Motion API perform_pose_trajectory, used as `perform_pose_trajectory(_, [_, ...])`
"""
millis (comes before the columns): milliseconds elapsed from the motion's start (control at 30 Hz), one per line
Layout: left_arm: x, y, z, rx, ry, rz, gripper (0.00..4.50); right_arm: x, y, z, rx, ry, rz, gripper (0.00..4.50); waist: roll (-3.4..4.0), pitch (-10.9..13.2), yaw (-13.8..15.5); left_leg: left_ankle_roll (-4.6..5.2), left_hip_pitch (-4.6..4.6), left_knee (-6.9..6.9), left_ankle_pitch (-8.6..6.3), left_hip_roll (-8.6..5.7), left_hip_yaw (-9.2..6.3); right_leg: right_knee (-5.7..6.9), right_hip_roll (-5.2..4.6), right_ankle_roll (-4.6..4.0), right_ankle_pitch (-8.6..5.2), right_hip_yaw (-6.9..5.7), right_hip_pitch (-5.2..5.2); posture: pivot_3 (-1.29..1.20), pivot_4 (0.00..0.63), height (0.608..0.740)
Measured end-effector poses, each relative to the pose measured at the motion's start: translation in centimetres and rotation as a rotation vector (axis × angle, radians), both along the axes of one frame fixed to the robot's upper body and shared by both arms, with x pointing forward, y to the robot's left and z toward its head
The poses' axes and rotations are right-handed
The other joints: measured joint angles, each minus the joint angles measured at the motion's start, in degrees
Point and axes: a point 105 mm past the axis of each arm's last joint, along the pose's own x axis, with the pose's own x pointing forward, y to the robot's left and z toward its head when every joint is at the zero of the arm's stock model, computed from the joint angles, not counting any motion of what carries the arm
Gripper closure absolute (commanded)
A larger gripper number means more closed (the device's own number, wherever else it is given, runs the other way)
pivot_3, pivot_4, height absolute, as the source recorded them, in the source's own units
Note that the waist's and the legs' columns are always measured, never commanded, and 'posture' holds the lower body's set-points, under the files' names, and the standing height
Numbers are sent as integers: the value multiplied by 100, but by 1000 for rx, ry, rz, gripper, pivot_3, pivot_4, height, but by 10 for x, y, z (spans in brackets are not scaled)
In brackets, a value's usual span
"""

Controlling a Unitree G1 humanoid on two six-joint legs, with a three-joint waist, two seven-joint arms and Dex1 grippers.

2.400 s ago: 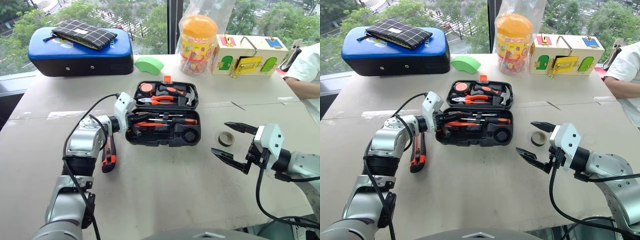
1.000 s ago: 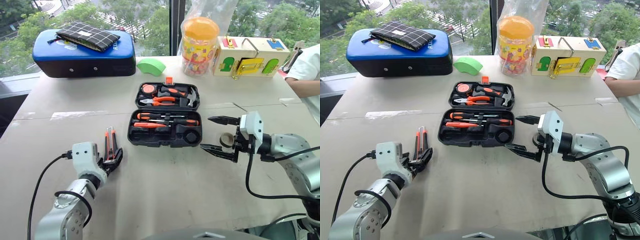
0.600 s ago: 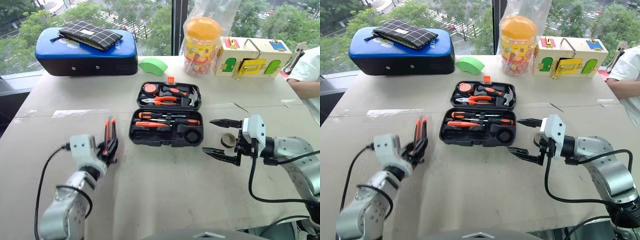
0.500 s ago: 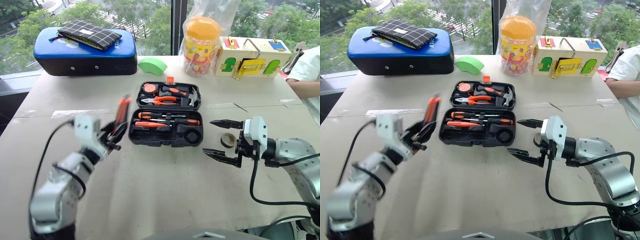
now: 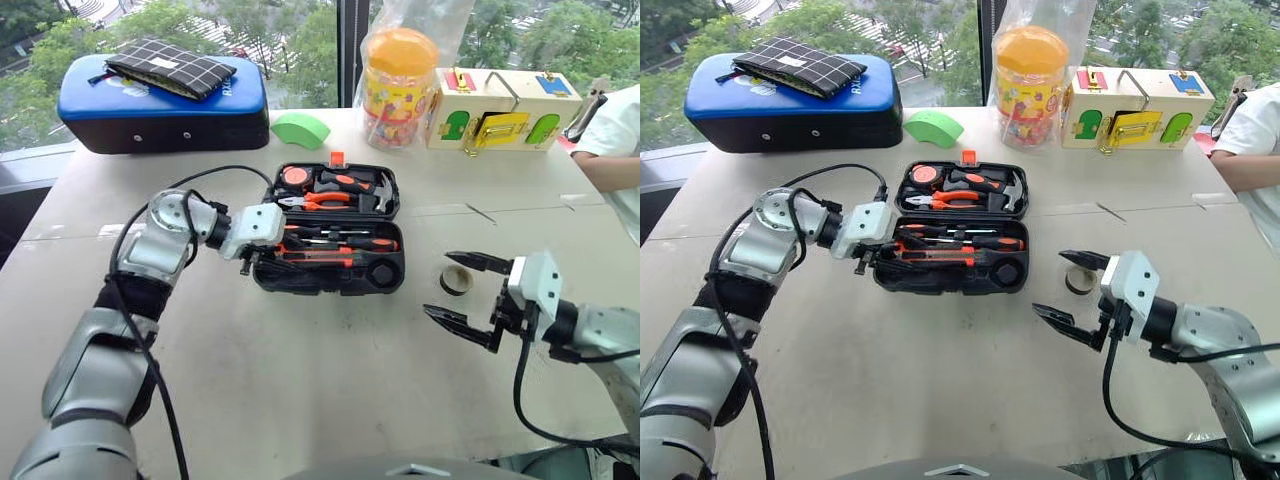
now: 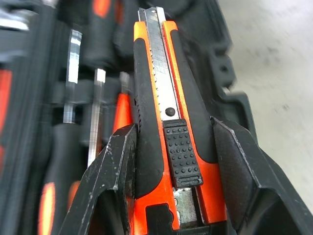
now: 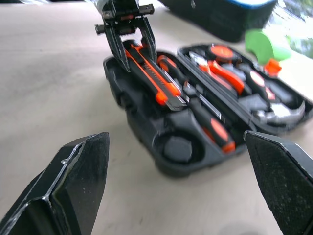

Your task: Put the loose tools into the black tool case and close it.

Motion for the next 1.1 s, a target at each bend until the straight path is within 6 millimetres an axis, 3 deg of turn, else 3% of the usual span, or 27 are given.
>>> perform_pose_trajectory(333, [0, -1, -10, 9, 21, -12, 2829, -3, -1, 3, 0, -19, -30, 0, -14, -1, 17, 1, 5, 8, 0, 0, -7, 14, 2, 5, 0, -6, 6, 0, 150, 740])
perform_pose_trajectory(367, [0, 0, -10, 6, 26, -6, 1800, -3, -1, 3, 0, -20, -30, 0, -14, -1, 18, 1, 5, 8, 0, 0, -7, 16, 3, 5, 0, -6, 6, 0, 150, 740])
perform_pose_trajectory(400, [0, 0, -10, -4, 34, 5, 1465, -3, -1, 3, -1, -20, -30, 0, -14, -1, 15, 1, 6, 9, 0, 0, -7, 17, 4, 6, 0, -5, 6, 0, 150, 740])
perform_pose_trajectory(467, [1, -2, -4, -50, 58, 50, 376, -2, -2, 4, -4, -21, -31, 0, -14, 0, 6, 1, 6, 12, 0, 0, -7, 21, 6, 8, 0, -4, 6, 0, 150, 740])
perform_pose_trajectory(533, [0, -6, 4, -121, 114, 98, 221, -2, -2, 4, -6, -23, -32, 0, -16, 4, 1, 1, 6, 14, 0, 1, -7, 27, 8, 10, 1, -4, 6, 0, 150, 740])
perform_pose_trajectory(600, [0, -5, 24, -251, 219, 181, 571, -2, -2, 4, -7, -22, -33, 0, -29, 13, -16, 1, 6, 19, 1, 6, -13, 33, 15, 13, 0, -7, 5, 0, 150, 740])
perform_pose_trajectory(700, [0, 6, 54, -409, 298, 318, 1835, -1, -1, 4, -9, -28, -32, 0, -30, 14, -94, 0, 15, 20, 1, 8, -18, 41, 18, 40, 3, -8, 9, 0, 150, 740])
perform_pose_trajectory(767, [-3, 4, 54, -441, 296, 371, 2828, 1, 2, 7, -6, -42, -23, 0, -17, 10, -121, 0, 22, 20, 1, 8, -16, 42, 16, 41, 4, -2, 11, 0, 150, 740])
perform_pose_trajectory(833, [-9, -8, 37, -455, 344, 396, 3932, 2, 3, 8, -5, -48, -16, 0, -19, 9, -110, -1, 21, 19, 2, 8, -17, 43, 17, 41, 4, -2, 12, 0, 150, 740])
perform_pose_trajectory(867, [-11, -11, 31, -456, 352, 413, 4256, 3, 4, 9, -5, -50, -14, 0, -23, 10, -111, -2, 19, 19, 2, 8, -18, 42, 18, 41, 4, -3, 11, 0, 150, 740])
perform_pose_trajectory(967, [-16, -21, 15, -459, 363, 463, 4445, 4, 4, 10, -6, -54, -11, 0, -28, 12, -107, -3, 19, 19, 2, 8, -19, 42, 16, 39, 5, 0, 11, 0, 150, 740])
perform_pose_trajectory(1100, [-15, -18, -2, -392, 267, 545, 4445, 4, 3, 9, -11, -45, -13, 0, -21, 7, -111, -5, 23, 17, 2, 8, -17, 40, -15, 16, -7, 6, 11, 0, 150, 740])
